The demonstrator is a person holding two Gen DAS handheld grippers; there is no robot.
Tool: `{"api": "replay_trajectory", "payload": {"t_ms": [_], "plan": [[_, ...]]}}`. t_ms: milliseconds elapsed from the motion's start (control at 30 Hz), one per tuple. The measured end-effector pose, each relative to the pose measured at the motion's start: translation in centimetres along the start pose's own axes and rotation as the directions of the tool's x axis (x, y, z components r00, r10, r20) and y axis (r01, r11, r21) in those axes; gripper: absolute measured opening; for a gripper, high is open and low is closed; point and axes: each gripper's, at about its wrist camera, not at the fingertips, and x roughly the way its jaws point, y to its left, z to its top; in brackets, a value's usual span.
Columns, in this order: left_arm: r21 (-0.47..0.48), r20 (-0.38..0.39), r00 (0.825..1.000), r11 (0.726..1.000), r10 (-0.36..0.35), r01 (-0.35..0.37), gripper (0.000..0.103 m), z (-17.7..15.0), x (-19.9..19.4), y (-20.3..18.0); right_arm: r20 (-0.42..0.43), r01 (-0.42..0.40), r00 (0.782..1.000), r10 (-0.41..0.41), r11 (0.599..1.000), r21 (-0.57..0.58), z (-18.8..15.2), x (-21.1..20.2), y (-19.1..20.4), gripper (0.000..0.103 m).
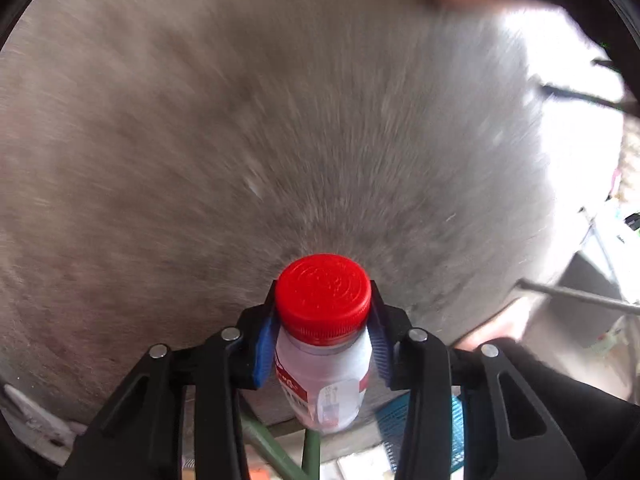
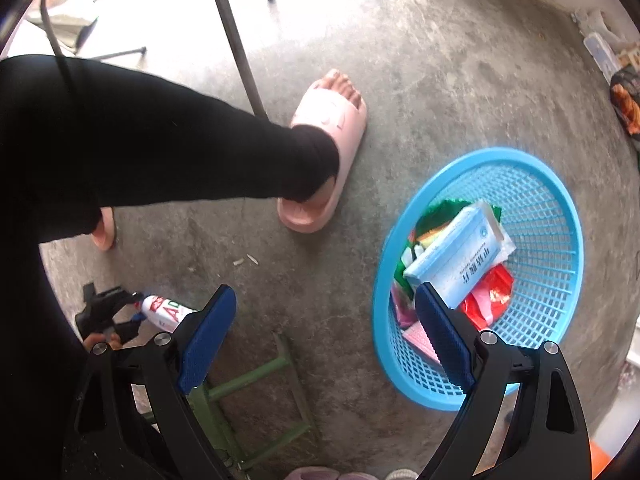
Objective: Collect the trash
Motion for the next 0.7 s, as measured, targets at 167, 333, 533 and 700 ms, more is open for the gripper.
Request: {"api": "replay_trajectory", "payload": {"t_ms": [167, 333, 533, 700], "plan": [[0.076, 0.315, 0.949, 0.997, -0.030, 0.006, 0.039, -2.9, -16.0, 0.5, 0.097, -0.055, 0.994, 0.053, 0.998, 0.017, -0.2, -2.0, -1.0, 0.087], [0.236, 0.642, 0.753, 0.972, -0.143, -0.017, 0.039, -10.5, -34.7, -1.0, 0.216, -0.136, 0.969, 0.120, 0.989, 0.061, -0.9, -3.9, -2.9, 0.087], [0.692, 0.528, 0.598, 0.714, -0.603, 0.109, 0.039, -25.5, -49.9, -8.1, 0.353, -0.228, 0.923, 0.155, 0.957, 0.177, -4.0, -6.6, -7.0, 0.087], [0.925, 0.075, 0.706, 0.313, -0.704, 0.213, 0.039, -34.9, -47.8, -19.6, 0.460, -0.233, 0.885, 0.067, 0.921, 0.313, -8.6, -9.7, -12.5, 0.087]]}}
